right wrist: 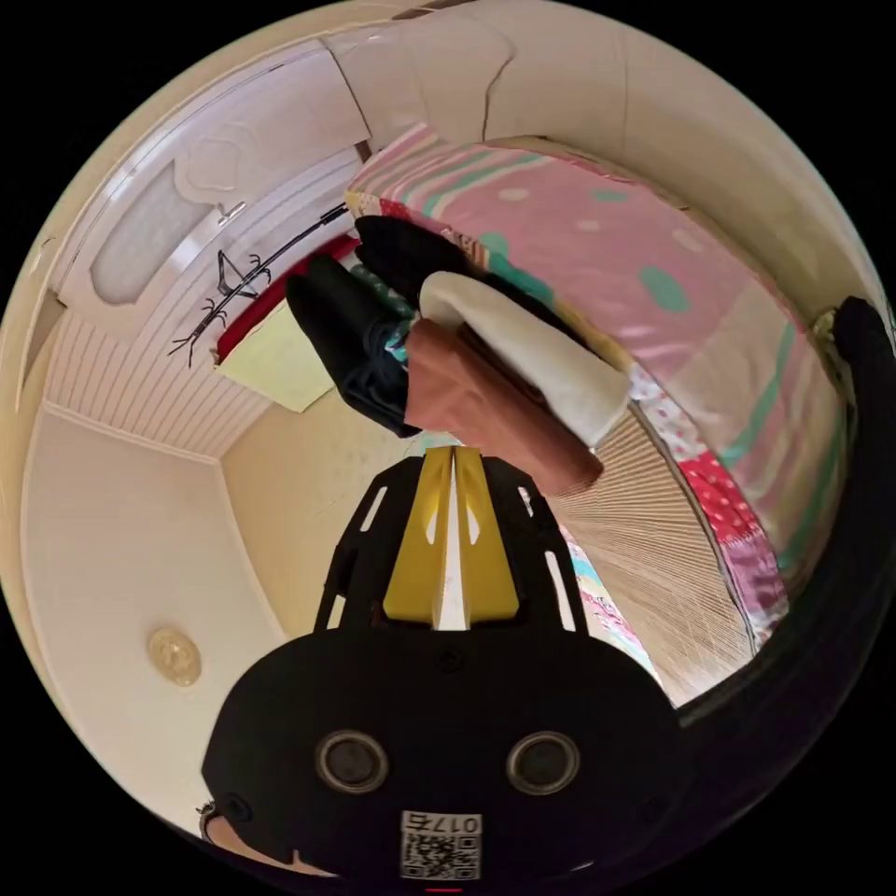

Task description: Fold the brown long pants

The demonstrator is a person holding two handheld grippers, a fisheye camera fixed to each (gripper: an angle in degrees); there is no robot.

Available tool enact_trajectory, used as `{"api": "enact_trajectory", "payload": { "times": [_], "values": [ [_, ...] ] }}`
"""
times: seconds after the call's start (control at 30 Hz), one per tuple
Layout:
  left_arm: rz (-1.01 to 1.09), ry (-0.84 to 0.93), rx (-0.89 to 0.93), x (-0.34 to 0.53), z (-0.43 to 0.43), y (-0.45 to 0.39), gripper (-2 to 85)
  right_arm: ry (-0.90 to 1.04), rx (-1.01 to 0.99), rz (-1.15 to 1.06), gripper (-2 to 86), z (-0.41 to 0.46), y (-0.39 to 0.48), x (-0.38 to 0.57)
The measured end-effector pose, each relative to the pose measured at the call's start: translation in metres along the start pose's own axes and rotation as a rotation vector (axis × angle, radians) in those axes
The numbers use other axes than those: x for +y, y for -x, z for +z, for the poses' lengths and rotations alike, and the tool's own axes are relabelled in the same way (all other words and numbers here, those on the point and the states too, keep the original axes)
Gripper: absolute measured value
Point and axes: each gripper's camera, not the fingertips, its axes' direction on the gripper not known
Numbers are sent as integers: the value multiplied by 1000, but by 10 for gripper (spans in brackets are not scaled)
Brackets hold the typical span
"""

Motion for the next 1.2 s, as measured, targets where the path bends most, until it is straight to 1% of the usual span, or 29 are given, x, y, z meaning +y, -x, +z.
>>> {"api": "enact_trajectory", "payload": {
  "times": [0.03, 0.07, 0.13, 0.2, 0.27, 0.3, 0.33, 0.37, 0.43, 0.47, 0.5, 0.53, 0.57, 0.63, 0.67, 0.7, 0.73, 0.77, 0.8, 0.83, 0.87, 0.9, 0.93, 0.97, 1.0, 1.03, 1.1, 1.17, 1.2],
  "values": [
    [10, 19, -16, 3, 6, -11, -4, 15, -85, -13, 3, 23, 9, -5],
    [26, 28, -45, 9, 14, -32, -4, 20, -128, -16, 3, 33, 13, -8],
    [32, -21, -77, 18, 13, -58, -4, -19, -234, 10, 3, 67, 28, -14],
    [-11, -194, -75, 40, -5, -83, -4, -48, -191, 42, 3, 92, 45, -15],
    [-2, -293, -43, 58, -14, -101, -4, -21, -60, -3, 3, 123, 75, -18],
    [16, -331, -35, 69, -16, -114, -4, 14, 37, -65, 3, 147, 97, -20],
    [29, -342, -39, 74, -14, -120, -4, 41, 135, -130, 3, 174, 116, -20],
    [52, -353, -59, 83, -7, -132, -4, 50, 187, -158, 3, 188, 125, -19],
    [79, -331, -107, 95, 13, -148, -4, 49, 437, -250, 5, 245, 146, -6],
    [93, -294, -141, 102, 32, -156, -4, 49, 504, -266, 5, 259, 148, -2],
    [103, -252, -162, 109, 54, -162, -4, 52, 636, -301, 6, 288, 147, 7],
    [106, -232, -165, 113, 65, -163, -4, 65, 721, -349, 8, 315, 141, 17],
    [100, -186, -151, 120, 88, -164, -4, 79, 740, -379, 9, 328, 137, 22],
    [68, -106, -91, 128, 121, -159, -4, 224, 782, -477, 15, 376, 107, 39],
    [32, -65, -30, 133, 139, -152, -4, 264, 803, -497, 18, 386, 97, 43],
    [-10, -44, 41, 138, 153, -143, -4, 338, 875, -557, 26, 404, 75, 51],
    [-29, -39, 76, 141, 158, -138, -4, 407, 1013, -651, 50, 421, 47, 59],
    [-68, -34, 148, 145, 166, -127, -4, 447, 1108, -699, 70, 429, 31, 62],
    [-102, -41, 213, 149, 170, -116, -4, 540, 1343, -754, 97, 443, -10, 64],
    [-117, -50, 242, 150, 171, -110, -4, 653, 1515, -857, 113, 451, -50, 72],
    [-138, -74, 289, 153, 170, -99, -4, 645, 1565, -982, 110, 450, -59, 82],
    [-152, -104, 326, 154, 167, -88, -4, 671, 1592, -1214, 103, 447, -73, 106],
    [-155, -119, 339, 154, 165, -84, -4, 691, 1612, -1327, 94, 447, -85, 118],
    [-159, -148, 355, 154, 161, -75, -5, 711, 1623, -1341, 89, 449, -89, 120],
    [-159, -173, 358, 153, 157, -69, -5, 771, 1625, -1285, 65, 458, -91, 117],
    [-159, -183, 357, 152, 155, -67, -5, 783, 1624, -1176, 46, 469, -86, 106],
    [-160, -180, 352, 145, 154, -62, -5, 797, 1593, -1039, 28, 483, -80, 88],
    [-157, -153, 368, 138, 156, -61, -5, 867, 1502, -1036, 19, 492, -76, 84],
    [-146, -153, 389, 135, 155, -62, -5, 966, 1401, -1040, 15, 497, -75, 91]
  ]
}}
